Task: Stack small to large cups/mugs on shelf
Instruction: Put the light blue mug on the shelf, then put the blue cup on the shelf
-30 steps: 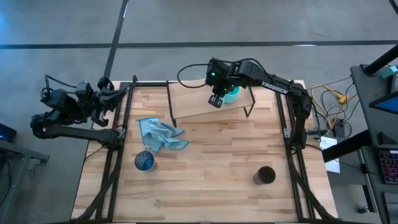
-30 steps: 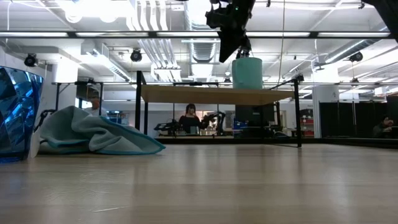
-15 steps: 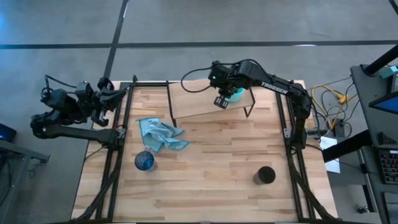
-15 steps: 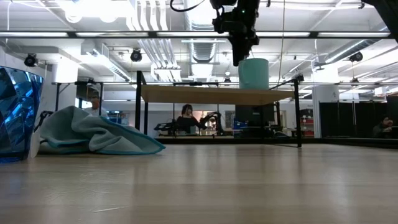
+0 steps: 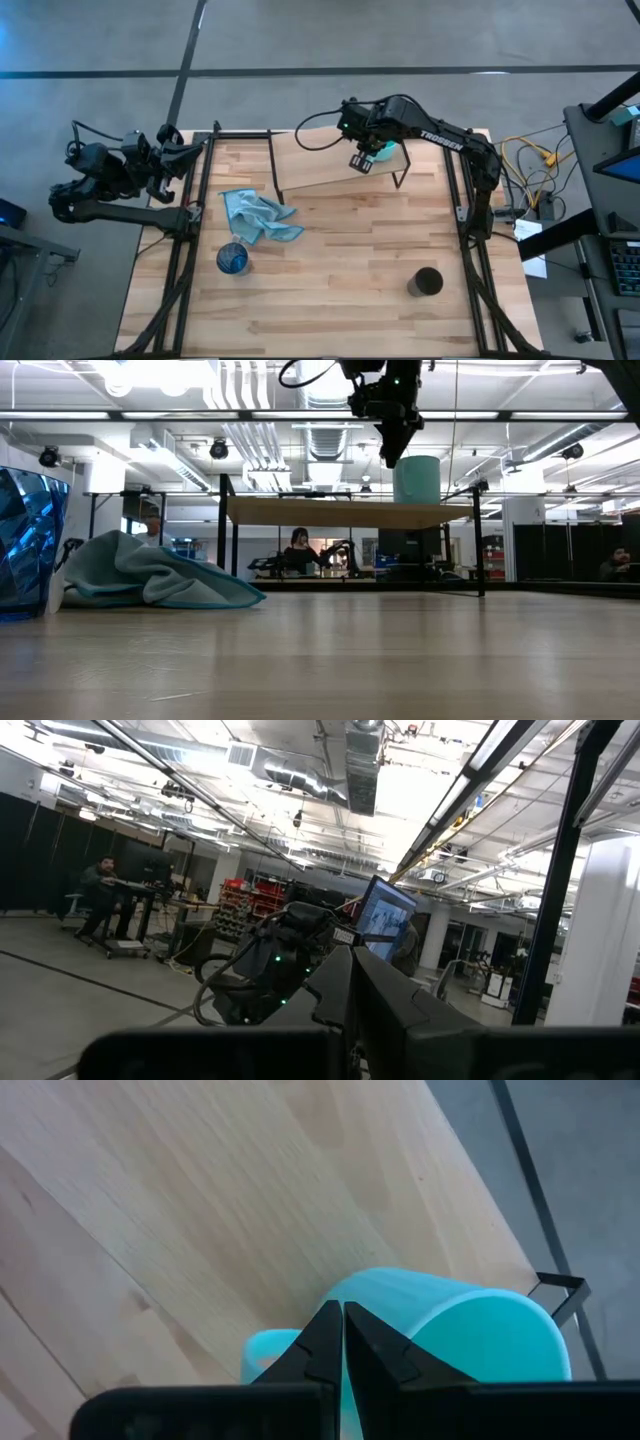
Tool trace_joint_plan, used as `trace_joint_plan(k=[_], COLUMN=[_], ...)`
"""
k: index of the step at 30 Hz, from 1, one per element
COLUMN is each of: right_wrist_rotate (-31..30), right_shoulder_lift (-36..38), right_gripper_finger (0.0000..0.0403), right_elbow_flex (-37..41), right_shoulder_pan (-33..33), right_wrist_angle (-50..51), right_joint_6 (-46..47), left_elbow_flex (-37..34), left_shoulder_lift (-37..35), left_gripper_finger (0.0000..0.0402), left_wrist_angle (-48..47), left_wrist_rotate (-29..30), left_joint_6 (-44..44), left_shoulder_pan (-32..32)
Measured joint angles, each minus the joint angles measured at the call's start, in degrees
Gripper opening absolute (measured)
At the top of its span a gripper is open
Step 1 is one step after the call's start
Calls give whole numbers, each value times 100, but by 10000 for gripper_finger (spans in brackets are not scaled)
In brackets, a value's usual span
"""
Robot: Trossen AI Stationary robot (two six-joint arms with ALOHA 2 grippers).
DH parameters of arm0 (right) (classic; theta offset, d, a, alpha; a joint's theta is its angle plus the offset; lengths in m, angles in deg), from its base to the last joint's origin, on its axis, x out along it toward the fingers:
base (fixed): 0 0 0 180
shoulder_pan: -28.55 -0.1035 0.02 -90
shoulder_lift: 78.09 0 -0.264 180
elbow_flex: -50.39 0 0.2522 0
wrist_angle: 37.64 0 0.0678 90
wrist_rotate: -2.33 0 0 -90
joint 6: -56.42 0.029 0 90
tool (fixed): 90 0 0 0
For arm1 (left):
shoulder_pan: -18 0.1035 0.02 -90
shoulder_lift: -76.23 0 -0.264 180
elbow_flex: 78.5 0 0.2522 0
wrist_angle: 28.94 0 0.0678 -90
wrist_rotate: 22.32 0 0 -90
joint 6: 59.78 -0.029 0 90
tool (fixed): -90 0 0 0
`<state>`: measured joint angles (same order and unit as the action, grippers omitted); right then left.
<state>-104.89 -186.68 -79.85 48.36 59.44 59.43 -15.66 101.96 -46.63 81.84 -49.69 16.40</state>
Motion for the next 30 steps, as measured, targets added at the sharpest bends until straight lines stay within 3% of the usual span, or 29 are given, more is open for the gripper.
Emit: trace_joint_plan(k=[9,13,17,23,30], right_wrist_rotate=[230,827,927,951,1008], right_shoulder_lift=[1,1,7,12,12], right_gripper_finger=[8,8,9,9,9], right_elbow_flex=[-123,-444,-917,-1381,-1401], right_shoulder_pan=[-188,-560,-1115,-1962,-2754], right_wrist_angle=[-1,13,221,482,527], right_joint_6=[1,-11,-59,911,2772], left_elbow_flex=[0,0,0,0,0], left_shoulder_lift=[0,0,0,0,0], left_gripper_finger=[0,0,0,0,0], left_wrist_angle=[1,-1,-1,-1,-1], left_wrist_rotate=[0,1,-1,1,2], left_joint_6=[-1,-2,-2,-2,-1], left_shoulder_pan=[1,-1,0,2,0])
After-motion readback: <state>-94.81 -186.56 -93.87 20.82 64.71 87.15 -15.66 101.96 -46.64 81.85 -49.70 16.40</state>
